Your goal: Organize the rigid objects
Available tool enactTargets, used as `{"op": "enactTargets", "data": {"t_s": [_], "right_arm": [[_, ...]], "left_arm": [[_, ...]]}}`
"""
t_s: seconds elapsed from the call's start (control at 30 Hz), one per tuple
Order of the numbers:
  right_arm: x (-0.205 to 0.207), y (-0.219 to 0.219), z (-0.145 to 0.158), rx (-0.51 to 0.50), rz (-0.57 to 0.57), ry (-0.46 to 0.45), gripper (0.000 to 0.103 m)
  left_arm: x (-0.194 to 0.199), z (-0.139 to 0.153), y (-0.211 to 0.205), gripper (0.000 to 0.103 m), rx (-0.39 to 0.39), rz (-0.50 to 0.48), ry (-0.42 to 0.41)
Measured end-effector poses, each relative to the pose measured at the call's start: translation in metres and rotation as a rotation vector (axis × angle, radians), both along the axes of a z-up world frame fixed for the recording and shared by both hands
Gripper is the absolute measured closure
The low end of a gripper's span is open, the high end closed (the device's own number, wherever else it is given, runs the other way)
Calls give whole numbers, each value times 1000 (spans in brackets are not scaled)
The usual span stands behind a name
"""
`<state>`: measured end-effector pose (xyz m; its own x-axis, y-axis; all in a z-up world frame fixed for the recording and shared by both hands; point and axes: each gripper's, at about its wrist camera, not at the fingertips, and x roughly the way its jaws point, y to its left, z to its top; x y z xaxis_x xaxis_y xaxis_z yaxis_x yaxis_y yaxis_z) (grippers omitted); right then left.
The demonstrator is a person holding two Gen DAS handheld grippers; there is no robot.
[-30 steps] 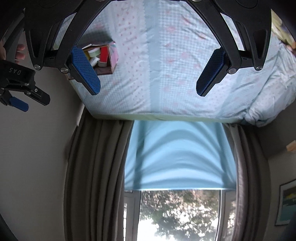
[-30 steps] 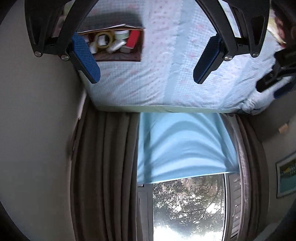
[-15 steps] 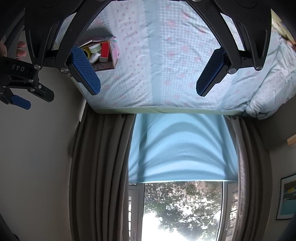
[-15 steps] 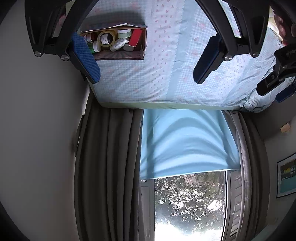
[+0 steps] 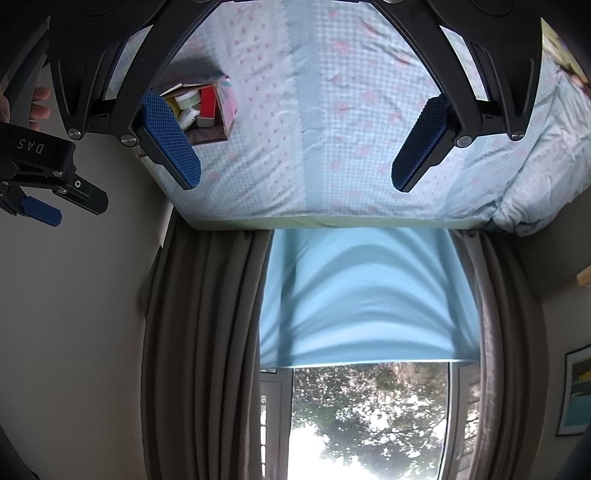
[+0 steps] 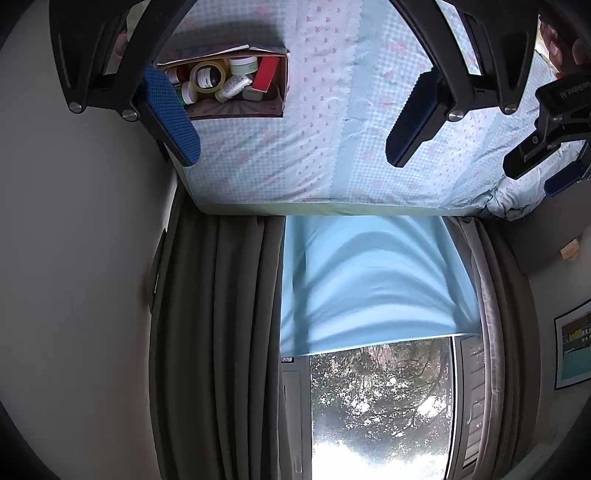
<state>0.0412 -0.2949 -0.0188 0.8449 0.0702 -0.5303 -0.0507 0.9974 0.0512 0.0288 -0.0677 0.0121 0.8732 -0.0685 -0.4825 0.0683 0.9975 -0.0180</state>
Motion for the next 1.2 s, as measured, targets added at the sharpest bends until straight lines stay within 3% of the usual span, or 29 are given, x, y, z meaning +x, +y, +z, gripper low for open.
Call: {"op": "enactTargets", "data": {"t_s": [1.2], "right_arm": [[10, 12, 1, -2, -29, -17, 3]], "left_arm": [[6, -4, 8, 0, -17, -10, -9]]}}
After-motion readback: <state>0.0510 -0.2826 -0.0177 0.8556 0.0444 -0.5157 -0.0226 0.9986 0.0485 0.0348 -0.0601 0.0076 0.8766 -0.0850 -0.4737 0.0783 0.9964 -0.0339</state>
